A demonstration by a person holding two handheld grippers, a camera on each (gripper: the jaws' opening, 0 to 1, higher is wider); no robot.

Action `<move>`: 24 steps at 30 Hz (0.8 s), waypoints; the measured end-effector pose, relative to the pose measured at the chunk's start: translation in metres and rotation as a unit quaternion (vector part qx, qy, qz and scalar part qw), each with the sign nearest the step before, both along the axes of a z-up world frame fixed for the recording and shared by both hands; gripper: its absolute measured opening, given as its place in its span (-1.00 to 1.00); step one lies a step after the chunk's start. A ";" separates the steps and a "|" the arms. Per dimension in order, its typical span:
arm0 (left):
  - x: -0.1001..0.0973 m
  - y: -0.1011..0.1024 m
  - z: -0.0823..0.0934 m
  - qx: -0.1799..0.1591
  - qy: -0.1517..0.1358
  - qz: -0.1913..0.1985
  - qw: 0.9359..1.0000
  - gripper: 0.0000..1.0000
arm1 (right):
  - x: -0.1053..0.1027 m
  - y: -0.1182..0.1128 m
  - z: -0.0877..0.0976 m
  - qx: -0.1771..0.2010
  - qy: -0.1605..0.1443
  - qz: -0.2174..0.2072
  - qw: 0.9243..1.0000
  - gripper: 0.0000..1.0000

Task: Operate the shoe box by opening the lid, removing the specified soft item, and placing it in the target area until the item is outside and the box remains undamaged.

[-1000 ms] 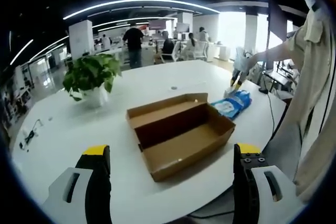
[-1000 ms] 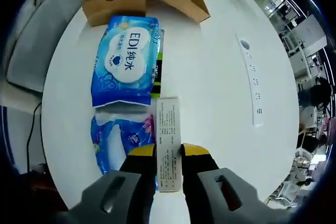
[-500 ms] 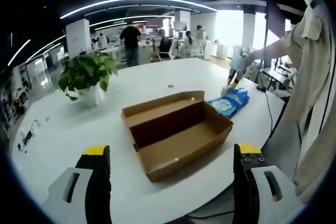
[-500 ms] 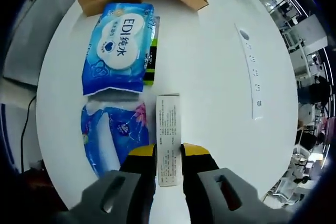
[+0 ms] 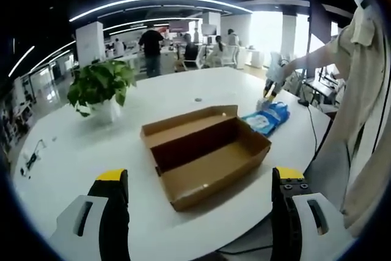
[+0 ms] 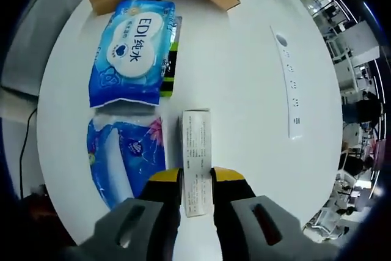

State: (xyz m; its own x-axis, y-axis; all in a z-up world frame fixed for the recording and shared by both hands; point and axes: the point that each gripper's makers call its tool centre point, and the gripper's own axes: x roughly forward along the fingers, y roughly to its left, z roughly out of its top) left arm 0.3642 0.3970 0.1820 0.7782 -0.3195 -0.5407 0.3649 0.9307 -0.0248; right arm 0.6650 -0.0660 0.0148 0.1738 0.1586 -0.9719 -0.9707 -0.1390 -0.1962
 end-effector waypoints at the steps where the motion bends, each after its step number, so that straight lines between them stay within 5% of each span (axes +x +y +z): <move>1: 0.001 0.000 0.000 0.000 0.001 -0.002 1.000 1.00 | 0.000 0.000 0.001 0.001 -0.001 -0.003 1.000 -0.66; 16: 0.016 0.000 -0.019 0.021 0.029 -0.039 0.999 1.00 | -0.009 0.012 0.032 0.052 -0.048 -0.052 0.996 -0.35; 24: 0.027 0.004 -0.033 0.032 0.052 -0.070 0.996 1.00 | -0.027 0.029 0.057 0.122 -0.059 -0.117 0.984 -0.11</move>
